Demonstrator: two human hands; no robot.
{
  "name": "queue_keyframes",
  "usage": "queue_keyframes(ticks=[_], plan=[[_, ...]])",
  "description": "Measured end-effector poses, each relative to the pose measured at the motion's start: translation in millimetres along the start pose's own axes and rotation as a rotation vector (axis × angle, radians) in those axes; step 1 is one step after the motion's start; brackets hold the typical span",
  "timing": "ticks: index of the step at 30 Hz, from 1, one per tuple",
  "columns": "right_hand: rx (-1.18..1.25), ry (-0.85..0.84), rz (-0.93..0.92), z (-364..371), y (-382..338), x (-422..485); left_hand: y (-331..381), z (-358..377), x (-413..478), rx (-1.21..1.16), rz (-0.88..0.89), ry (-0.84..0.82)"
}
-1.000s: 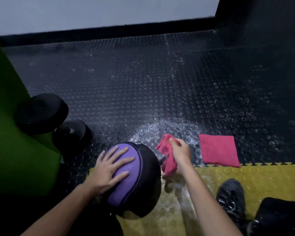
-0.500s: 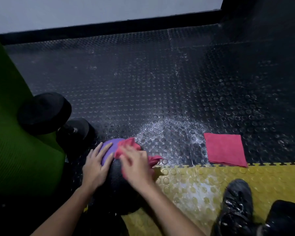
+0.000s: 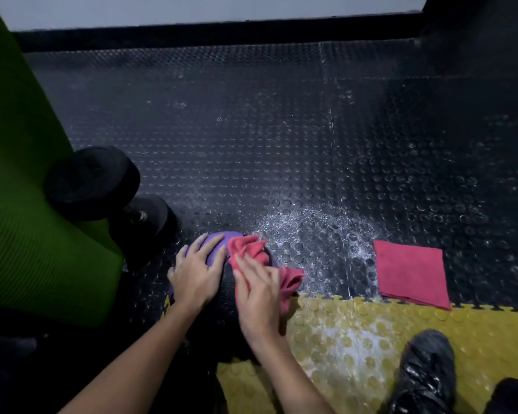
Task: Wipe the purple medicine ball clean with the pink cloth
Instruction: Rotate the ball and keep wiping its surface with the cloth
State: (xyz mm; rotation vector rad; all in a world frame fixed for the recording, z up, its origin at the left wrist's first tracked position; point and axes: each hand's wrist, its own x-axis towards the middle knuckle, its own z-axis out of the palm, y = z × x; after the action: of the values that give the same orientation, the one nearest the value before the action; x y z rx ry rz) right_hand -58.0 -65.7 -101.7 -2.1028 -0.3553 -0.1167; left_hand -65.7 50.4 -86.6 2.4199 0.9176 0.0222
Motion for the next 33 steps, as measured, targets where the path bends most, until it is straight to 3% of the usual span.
queue_keyframes(ticks=[2,7,9,11,15,17,20,22,28,31,33], plan=[[-0.004,-0.043,0.043,-2.6,10.4,18.9,-0.4,-0.9,-1.3,0.0,0.017,0.004],[0.108,-0.207,0.579,-12.0,45.4,73.4,3.8,-0.6,-5.8,0.04,0.031,-0.019],[0.063,-0.159,0.525,-10.3,38.9,65.3,5.2,-0.5,-4.0,0.044,0.007,-0.011],[0.035,-0.058,0.288,-5.0,19.5,38.0,5.0,0.1,-1.8,0.043,-0.019,0.003],[0.048,-0.08,0.001,-3.6,6.1,19.0,1.6,-1.0,-1.0,0.019,-0.01,-0.003],[0.036,-0.118,0.083,-5.3,18.6,41.8,2.9,-0.6,-1.8,0.032,0.002,0.0],[0.145,-0.199,0.462,-11.1,37.3,79.4,7.6,0.5,-4.3,0.044,0.005,-0.012],[0.133,-0.205,0.556,-12.1,35.9,82.0,8.5,-0.2,-3.5,0.037,-0.002,-0.006],[0.024,-0.068,0.07,-9.0,-2.3,6.3,4.3,-2.2,1.3,-0.02,-0.033,0.026],[0.055,-0.07,0.126,-11.5,12.6,28.9,4.5,-1.7,0.3,-0.027,-0.011,0.029],[0.087,-0.099,0.345,-9.6,35.7,55.4,6.9,-1.2,0.9,-0.022,-0.02,0.016]])
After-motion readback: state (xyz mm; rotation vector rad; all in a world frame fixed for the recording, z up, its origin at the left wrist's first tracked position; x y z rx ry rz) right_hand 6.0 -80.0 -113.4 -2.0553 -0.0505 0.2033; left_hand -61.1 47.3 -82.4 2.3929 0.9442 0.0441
